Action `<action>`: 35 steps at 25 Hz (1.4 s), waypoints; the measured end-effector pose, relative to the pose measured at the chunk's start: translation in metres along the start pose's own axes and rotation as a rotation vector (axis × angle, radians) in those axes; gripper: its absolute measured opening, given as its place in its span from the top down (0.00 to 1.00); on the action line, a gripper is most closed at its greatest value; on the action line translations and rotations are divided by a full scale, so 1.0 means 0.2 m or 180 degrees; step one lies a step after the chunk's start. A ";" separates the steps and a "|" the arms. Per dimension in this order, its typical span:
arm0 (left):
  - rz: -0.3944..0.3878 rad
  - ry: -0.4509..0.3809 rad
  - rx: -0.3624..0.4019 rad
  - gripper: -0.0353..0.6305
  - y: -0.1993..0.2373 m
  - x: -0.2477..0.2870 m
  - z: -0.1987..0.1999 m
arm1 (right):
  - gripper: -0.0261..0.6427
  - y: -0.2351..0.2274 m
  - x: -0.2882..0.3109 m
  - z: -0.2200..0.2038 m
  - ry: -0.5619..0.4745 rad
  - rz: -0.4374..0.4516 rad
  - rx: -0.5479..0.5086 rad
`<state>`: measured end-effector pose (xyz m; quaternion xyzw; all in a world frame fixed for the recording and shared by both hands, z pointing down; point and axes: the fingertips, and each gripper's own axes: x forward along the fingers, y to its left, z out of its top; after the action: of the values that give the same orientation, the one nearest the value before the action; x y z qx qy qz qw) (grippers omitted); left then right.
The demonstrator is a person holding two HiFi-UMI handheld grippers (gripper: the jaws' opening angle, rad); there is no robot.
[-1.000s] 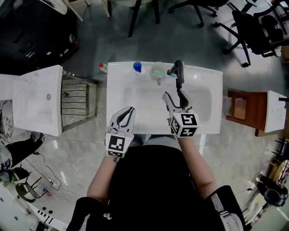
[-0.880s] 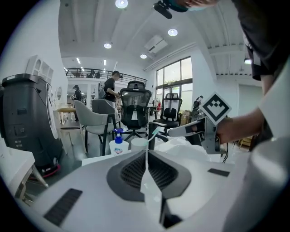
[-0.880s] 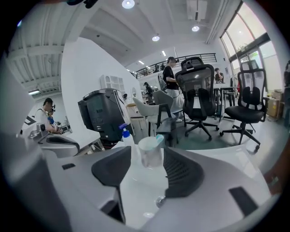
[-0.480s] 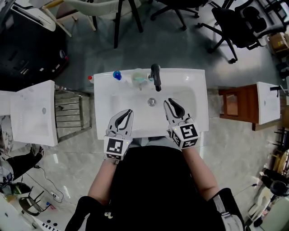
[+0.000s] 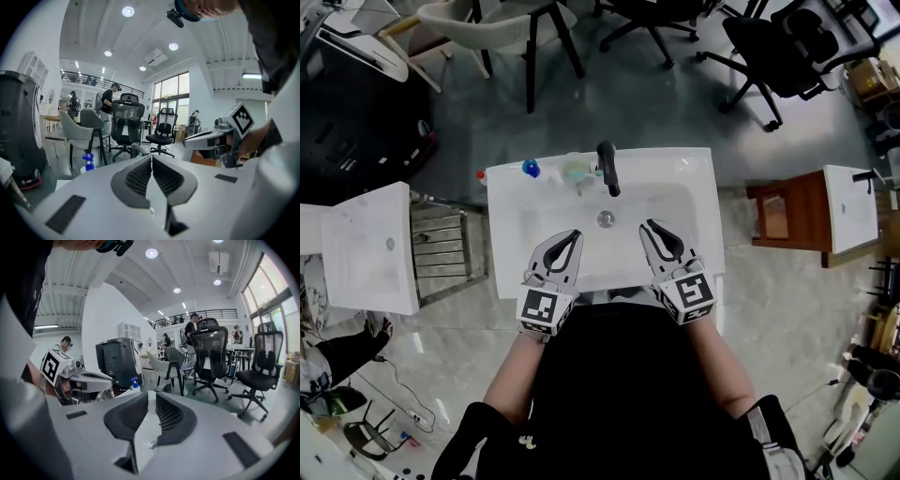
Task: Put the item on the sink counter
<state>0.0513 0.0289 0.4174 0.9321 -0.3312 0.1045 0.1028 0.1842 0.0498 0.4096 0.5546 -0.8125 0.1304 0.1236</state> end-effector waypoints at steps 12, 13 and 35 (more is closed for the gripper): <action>0.0027 0.0005 0.0090 0.90 -0.03 0.05 0.02 | 0.86 -0.04 -0.03 0.00 -0.0055 0.0004 0.0062; 0.0037 -0.0002 0.0092 0.90 -0.03 0.05 0.02 | 0.87 -0.04 -0.03 0.00 -0.0048 0.0006 0.0059; 0.0134 0.0088 0.0114 0.90 -0.05 0.08 0.01 | 0.87 -0.10 -0.03 0.00 -0.0111 0.0062 0.0115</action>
<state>0.0700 0.0266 0.4186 0.9251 -0.3474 0.1254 0.0884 0.2049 0.0473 0.4084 0.5510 -0.8174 0.1366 0.0981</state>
